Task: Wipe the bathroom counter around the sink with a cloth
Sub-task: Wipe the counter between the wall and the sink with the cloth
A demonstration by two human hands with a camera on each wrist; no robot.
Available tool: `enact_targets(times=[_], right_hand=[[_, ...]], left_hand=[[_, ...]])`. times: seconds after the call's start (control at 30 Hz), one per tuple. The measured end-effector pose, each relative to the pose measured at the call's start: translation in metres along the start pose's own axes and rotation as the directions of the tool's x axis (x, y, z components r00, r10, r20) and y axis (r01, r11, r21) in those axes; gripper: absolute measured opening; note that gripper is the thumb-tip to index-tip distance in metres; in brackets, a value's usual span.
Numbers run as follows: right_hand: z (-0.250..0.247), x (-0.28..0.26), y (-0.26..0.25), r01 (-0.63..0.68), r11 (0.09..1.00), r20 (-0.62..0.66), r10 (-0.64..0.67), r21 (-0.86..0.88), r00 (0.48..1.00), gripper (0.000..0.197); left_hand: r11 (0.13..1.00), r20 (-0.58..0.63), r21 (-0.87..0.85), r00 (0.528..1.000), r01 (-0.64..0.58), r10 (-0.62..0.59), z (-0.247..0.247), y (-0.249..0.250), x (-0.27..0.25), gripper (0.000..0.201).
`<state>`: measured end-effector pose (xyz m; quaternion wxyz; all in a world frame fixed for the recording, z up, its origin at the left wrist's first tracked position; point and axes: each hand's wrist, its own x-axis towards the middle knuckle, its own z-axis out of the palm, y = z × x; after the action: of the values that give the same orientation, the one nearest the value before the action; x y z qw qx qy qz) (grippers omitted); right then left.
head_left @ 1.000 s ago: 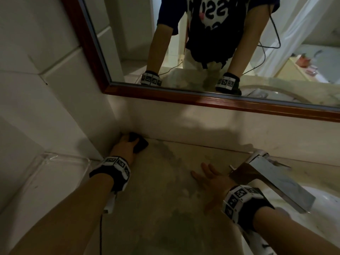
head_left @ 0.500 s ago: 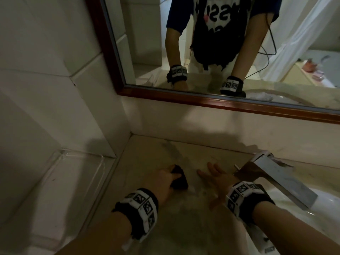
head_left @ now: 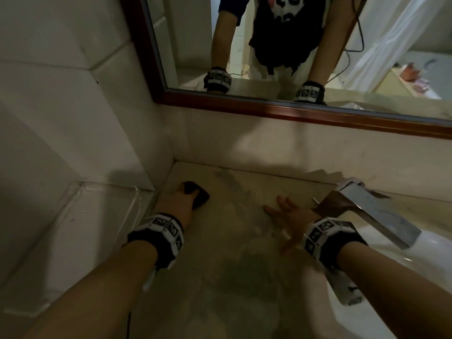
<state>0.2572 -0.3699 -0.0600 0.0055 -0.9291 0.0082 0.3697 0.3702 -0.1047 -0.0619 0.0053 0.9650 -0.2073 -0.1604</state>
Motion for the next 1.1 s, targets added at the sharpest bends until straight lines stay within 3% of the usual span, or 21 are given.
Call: enact_targets(times=[0.17, 0.3, 0.37, 0.43, 0.5, 0.57, 0.7, 0.83, 0.9, 1.1], right_hand=[[-0.004, -0.008, -0.007, -0.032, 0.999, -0.007, 0.032, -0.005, 0.999, 0.119], [0.000, -0.023, -0.020, -0.063, 0.995, -0.037, 0.066, 0.077, 0.997, 0.108], [0.009, -0.035, -0.026, -0.060, 0.987, -0.111, 0.077, 0.148, 0.991, 0.100], [0.016, -0.053, -0.030, -0.059, 0.979, -0.150, 0.089, 0.194, 0.985, 0.091], [0.023, -0.071, -0.033, -0.057, 0.977, -0.149, 0.088, 0.204, 0.985, 0.085], [0.033, -0.083, -0.034, -0.070, 0.980, -0.121, 0.093, 0.185, 0.988, 0.079], [0.061, -0.092, -0.034, -0.098, 0.979, -0.085, 0.114, 0.177, 0.990, 0.073], [0.085, -0.103, -0.045, -0.080, 0.976, -0.088, 0.099, 0.202, 0.991, 0.067], [0.092, -0.109, -0.048, -0.074, 0.976, -0.109, 0.098, 0.207, 0.989, 0.066], [0.103, -0.125, -0.054, -0.061, 0.979, -0.151, 0.091, 0.192, 0.984, 0.065]], left_hand=[[0.970, 0.180, -0.028, 0.954, -0.240, 0.241, 0.027, 0.066, -0.061, 0.049], [0.935, 0.289, 0.080, 0.905, -0.347, 0.311, 0.023, 0.108, -0.105, 0.049], [0.945, 0.225, 0.030, 0.923, -0.327, 0.312, 0.013, 0.104, -0.109, 0.046], [0.957, 0.109, -0.166, 0.960, -0.237, 0.257, -0.002, 0.084, -0.105, 0.042], [0.939, 0.003, -0.308, 0.987, -0.155, 0.164, -0.017, 0.054, -0.104, 0.039], [0.935, -0.076, -0.338, 0.993, -0.111, 0.091, -0.022, 0.022, -0.107, 0.035], [0.987, -0.025, -0.128, 0.995, 0.094, -0.098, 0.005, -0.018, -0.135, 0.046], [0.985, 0.019, -0.073, 0.988, 0.156, -0.155, 0.028, -0.020, -0.156, 0.051], [0.983, 0.057, -0.115, 0.989, 0.143, -0.137, 0.031, -0.010, -0.160, 0.048], [0.993, 0.169, 0.121, 0.985, -0.008, -0.013, 0.048, 0.052, -0.194, 0.050]])
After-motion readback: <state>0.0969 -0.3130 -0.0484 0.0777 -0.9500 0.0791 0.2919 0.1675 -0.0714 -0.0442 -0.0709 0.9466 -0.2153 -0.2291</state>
